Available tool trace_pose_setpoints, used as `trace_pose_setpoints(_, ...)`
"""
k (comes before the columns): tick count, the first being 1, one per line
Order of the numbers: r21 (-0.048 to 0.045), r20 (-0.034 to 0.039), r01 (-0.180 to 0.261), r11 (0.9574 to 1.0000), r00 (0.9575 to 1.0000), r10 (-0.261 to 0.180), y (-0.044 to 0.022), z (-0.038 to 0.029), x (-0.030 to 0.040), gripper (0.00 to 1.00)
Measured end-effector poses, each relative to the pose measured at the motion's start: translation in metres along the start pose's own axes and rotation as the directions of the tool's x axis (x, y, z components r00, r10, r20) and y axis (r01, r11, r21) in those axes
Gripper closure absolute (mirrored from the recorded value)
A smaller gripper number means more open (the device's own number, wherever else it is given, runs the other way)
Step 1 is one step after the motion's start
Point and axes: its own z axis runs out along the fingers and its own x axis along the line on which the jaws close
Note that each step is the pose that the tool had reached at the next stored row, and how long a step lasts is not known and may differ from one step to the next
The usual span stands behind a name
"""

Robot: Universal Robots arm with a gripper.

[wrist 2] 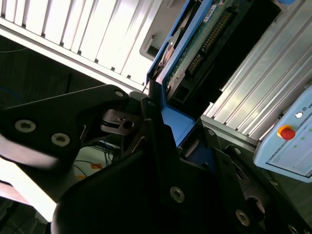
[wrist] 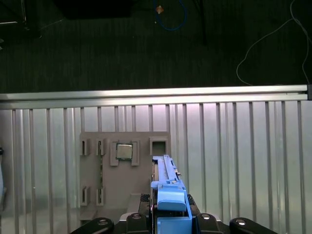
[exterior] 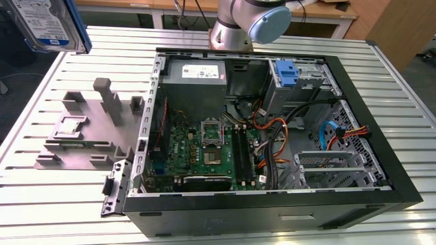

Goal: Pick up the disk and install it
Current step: 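Pick up the disk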

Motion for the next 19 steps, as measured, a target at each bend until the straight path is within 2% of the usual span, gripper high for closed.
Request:
trace_pose_setpoints(11, -0.0001, -0.0001, 0.000, 1.0000, 1.0000, 0.000, 0.0000, -0.0001, 0.0017, 0.63)
trace_pose_setpoints(19, 0.0001, 0.0000, 0.000, 1.0000, 1.0000, 0.000, 0.0000, -0.0049, 0.0015, 0.63)
